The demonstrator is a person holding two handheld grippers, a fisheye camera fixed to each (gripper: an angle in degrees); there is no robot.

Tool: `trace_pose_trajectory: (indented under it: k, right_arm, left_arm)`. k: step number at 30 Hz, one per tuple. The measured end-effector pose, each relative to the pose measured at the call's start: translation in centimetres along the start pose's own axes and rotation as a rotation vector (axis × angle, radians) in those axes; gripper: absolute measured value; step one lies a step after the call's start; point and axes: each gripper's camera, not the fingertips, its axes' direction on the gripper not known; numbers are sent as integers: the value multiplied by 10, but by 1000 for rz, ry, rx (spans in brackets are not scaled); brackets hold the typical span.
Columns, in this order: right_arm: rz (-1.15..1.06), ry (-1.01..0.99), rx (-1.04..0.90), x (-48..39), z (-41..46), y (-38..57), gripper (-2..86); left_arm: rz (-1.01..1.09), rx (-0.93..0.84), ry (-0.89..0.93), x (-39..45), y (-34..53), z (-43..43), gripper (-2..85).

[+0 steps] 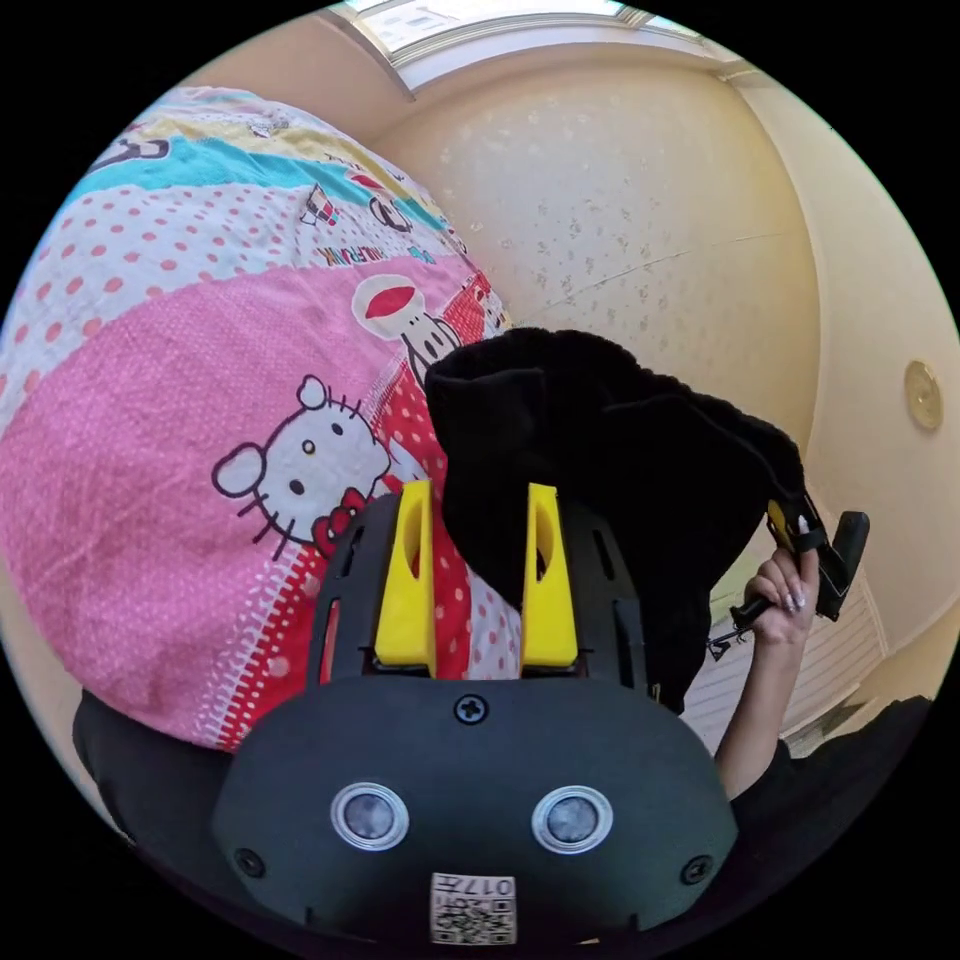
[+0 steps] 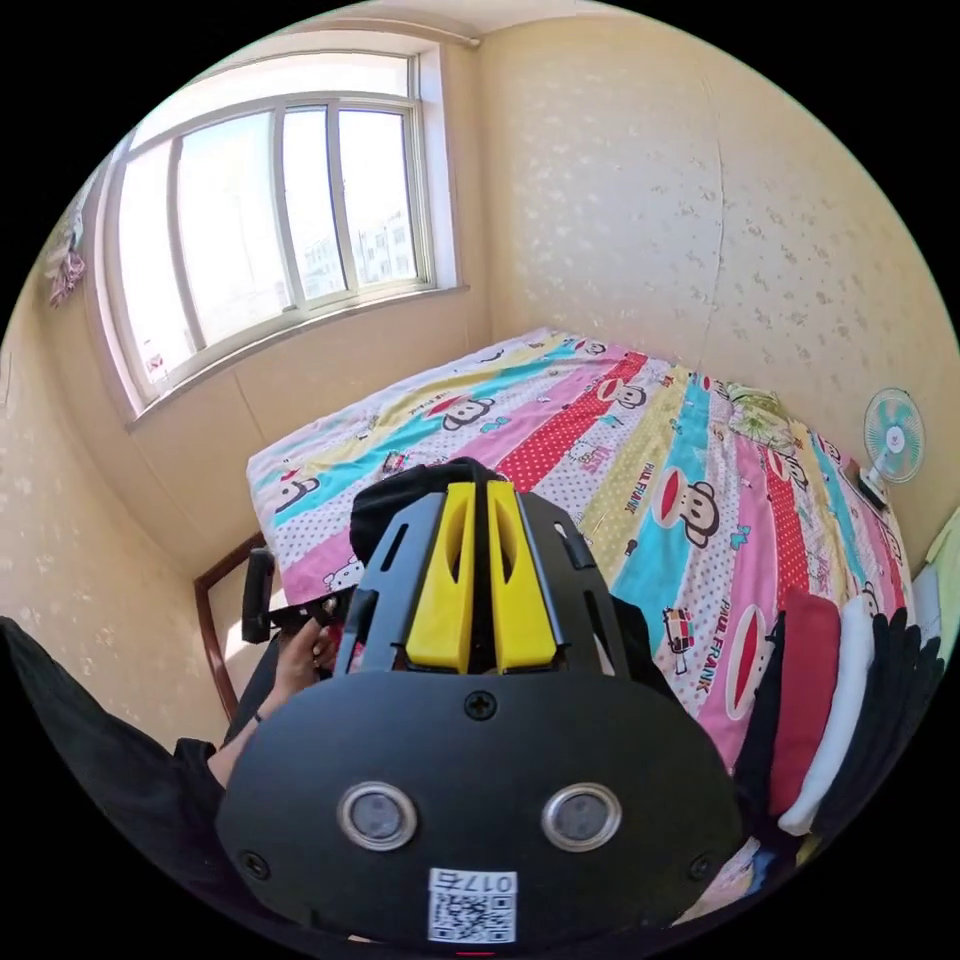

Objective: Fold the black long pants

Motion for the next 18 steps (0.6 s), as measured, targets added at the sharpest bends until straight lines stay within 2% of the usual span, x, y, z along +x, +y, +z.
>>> trace_pose_trajectory:
  k: [3, 8, 10, 12, 16, 18]
  right_arm:
    - [51, -44, 101, 0, -71, 7, 14]
    - [100, -37, 256, 12, -203, 28, 13]
    - [90, -61, 374, 17, -283, 47, 12]
    - [93, -94, 494, 17, -343, 64, 12]
    - [85, -130, 761, 10, -471, 86, 12]
    - [42, -124, 838, 2, -521, 87, 12]
  left_arm:
    - [65, 39, 42, 8, 23, 8, 133]
    - [238, 194, 213, 49, 59, -46, 46]
    - [389, 237, 246, 102, 73, -91, 41]
    - [429, 314, 287, 143, 89, -126, 40]
    - [545, 527, 509, 242, 116, -206, 37]
    - [622, 568, 599, 287, 119, -227, 36]
